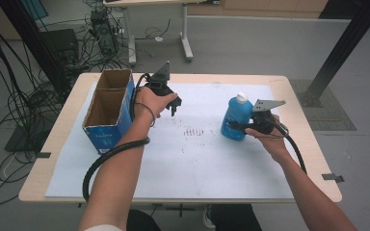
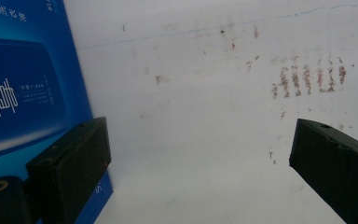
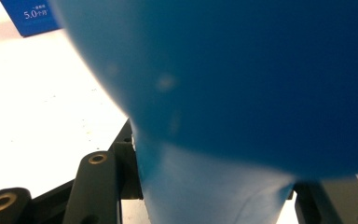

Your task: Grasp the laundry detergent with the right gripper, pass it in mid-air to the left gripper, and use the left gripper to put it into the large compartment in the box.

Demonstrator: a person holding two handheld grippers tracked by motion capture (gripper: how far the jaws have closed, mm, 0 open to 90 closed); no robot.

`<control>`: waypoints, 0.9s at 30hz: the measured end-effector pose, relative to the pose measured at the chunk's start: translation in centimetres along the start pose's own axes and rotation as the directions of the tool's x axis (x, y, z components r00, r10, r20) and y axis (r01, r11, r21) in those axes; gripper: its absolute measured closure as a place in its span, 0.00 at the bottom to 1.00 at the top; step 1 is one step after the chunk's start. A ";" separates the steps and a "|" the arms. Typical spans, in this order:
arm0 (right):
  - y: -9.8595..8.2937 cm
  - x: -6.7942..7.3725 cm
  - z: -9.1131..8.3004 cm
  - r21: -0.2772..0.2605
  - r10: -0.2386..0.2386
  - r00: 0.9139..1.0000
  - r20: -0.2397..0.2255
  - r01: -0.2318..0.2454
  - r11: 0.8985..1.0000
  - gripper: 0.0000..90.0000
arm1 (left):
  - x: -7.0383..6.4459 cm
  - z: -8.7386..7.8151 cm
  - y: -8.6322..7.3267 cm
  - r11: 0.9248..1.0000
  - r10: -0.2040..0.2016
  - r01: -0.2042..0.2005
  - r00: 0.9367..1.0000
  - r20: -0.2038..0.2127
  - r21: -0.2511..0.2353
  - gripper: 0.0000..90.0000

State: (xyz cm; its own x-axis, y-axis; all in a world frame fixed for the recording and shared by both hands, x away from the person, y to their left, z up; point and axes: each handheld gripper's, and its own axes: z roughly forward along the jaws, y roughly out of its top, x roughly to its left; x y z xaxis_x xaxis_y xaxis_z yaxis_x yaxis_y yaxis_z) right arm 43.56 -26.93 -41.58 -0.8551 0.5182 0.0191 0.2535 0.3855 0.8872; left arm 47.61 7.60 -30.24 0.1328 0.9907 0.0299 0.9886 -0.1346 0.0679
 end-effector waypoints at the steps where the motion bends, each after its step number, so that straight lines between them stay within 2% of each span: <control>1: 0.0 0.0 0.0 0.000 0.001 1.000 0.001 -0.001 1.000 0.50 | 0.0 0.0 0.0 1.000 0.000 0.000 1.000 0.002 0.002 0.06; 12: 0.0 0.1 0.0 0.001 0.006 1.000 0.007 -0.006 1.000 0.50 | -0.2 -0.1 -0.1 1.000 0.013 -0.013 1.000 0.005 0.000 0.07; 18: 0.2 0.3 -0.1 0.012 0.003 1.000 0.014 -0.004 1.000 0.50 | -0.2 -0.4 -0.2 0.999 0.033 -0.033 0.999 0.004 -0.003 0.07; 24: 1.4 0.9 -1.0 0.017 -0.006 0.999 0.041 0.005 1.000 0.50 | -0.4 -1.2 -0.3 0.999 0.050 -0.050 0.999 -0.004 -0.018 0.07; 27: 2.3 1.3 -1.7 0.051 -0.016 0.998 0.060 0.013 0.999 0.50 | -0.5 -1.8 -0.5 0.998 0.064 -0.064 0.998 0.000 -0.027 0.06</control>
State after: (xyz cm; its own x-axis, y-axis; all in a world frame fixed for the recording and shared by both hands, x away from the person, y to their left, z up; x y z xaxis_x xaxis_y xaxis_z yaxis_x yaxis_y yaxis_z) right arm 42.22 -26.67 -38.72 -0.8303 0.5568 -0.0223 0.2654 0.4302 0.8629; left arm 46.95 7.18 -28.50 0.1960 0.9800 0.0344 0.9757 -0.1984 0.0930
